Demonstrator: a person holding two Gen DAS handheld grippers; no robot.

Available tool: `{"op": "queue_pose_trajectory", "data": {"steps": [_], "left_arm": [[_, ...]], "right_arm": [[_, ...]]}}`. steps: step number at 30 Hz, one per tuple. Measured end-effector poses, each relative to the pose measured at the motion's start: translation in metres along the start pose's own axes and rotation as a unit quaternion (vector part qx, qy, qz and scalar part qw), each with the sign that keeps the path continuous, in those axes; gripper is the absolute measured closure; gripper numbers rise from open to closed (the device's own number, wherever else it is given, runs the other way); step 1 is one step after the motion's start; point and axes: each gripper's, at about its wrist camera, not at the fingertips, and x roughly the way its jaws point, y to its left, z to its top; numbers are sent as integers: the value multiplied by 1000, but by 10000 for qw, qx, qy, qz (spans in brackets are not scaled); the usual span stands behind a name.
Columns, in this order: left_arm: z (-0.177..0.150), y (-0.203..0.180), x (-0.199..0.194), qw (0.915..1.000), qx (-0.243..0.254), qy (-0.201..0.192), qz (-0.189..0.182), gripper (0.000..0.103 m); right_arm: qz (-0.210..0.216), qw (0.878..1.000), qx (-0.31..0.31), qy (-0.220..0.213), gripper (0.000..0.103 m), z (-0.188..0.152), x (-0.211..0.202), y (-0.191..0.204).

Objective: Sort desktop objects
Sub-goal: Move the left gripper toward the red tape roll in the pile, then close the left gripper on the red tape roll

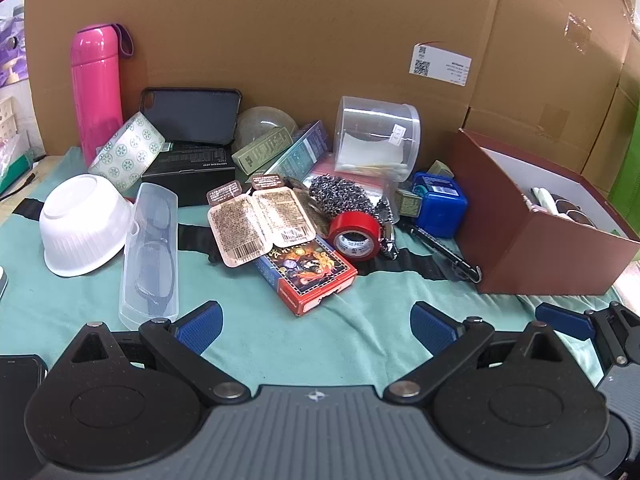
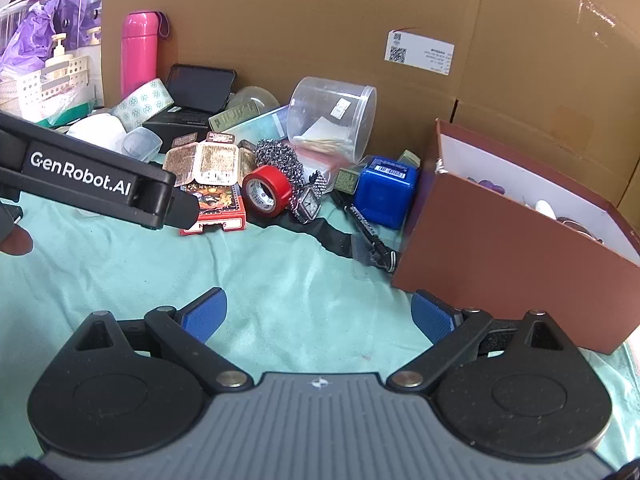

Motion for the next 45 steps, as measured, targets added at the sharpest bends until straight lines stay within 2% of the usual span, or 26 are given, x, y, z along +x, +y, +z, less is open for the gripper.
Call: {"op": "queue_pose_trajectory", "data": {"steps": [8, 12, 17, 24, 28, 33, 38, 42, 45], "left_arm": [[2, 11, 18, 9998, -129, 145, -29, 1], [6, 24, 21, 9988, -405, 61, -278, 1], [14, 39, 25, 9982, -549, -39, -218, 5], [23, 54, 34, 9971, -691, -68, -323, 11], [29, 52, 39, 9967, -672, -67, -440, 14], [39, 44, 42, 9943, -595, -129, -881, 17], [48, 31, 54, 9912, -523, -63, -1211, 20], [50, 27, 72, 9915, -431, 135, -1220, 44], [47, 30, 82, 9914, -460, 262, -1193, 58]], "right_arm": [[160, 9998, 15, 96, 7, 1, 18, 2], [313, 9995, -21, -2, 7, 6, 23, 3], [515, 9984, 68, -234, 7, 20, 30, 3], [763, 9960, 29, -462, 9, 36, 44, 12], [754, 9958, 26, -520, 18, 45, 53, 13], [545, 9967, -240, -557, 29, 51, 66, 15], [428, 9978, -245, -447, 46, 54, 82, 12], [374, 9981, -208, -450, 50, 54, 87, 10], [389, 9980, -200, -464, 54, 55, 90, 9]]}}
